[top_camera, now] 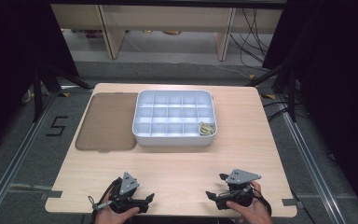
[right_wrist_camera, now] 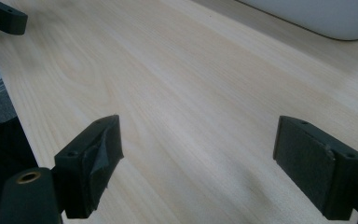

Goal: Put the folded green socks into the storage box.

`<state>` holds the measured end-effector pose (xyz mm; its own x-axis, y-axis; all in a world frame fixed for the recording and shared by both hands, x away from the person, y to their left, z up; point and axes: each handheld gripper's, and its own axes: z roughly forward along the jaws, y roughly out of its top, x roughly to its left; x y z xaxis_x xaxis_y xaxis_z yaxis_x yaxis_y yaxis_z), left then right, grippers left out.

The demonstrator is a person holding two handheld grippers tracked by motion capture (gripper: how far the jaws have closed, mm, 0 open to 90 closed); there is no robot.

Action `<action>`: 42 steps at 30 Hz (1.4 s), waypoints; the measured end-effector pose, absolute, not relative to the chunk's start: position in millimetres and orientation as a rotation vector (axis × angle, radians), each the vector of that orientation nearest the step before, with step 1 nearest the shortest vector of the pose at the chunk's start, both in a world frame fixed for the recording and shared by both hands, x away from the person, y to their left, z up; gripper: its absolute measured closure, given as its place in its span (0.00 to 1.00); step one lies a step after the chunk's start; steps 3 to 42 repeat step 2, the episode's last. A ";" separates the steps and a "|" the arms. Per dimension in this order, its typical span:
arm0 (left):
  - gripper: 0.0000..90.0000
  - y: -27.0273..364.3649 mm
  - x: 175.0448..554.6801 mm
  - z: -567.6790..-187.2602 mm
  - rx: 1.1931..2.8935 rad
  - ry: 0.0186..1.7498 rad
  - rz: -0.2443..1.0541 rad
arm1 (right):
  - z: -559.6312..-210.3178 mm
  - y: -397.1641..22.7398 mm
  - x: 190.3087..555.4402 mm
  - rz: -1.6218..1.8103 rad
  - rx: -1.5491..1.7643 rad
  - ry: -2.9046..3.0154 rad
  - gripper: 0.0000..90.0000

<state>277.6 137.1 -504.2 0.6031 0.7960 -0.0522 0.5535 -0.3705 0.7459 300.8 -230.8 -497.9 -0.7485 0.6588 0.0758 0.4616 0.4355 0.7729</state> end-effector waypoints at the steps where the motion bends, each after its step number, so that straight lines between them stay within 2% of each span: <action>1: 0.18 137.1 277.8 -504.3 2.078 1.060 0.410 | -498.8 -230.9 301.9 1.234 0.971 2.466 0.18; 42: 0.18 137.1 278.0 -504.4 2.078 1.062 0.409 | -498.2 -229.7 299.0 1.230 1.017 2.457 0.18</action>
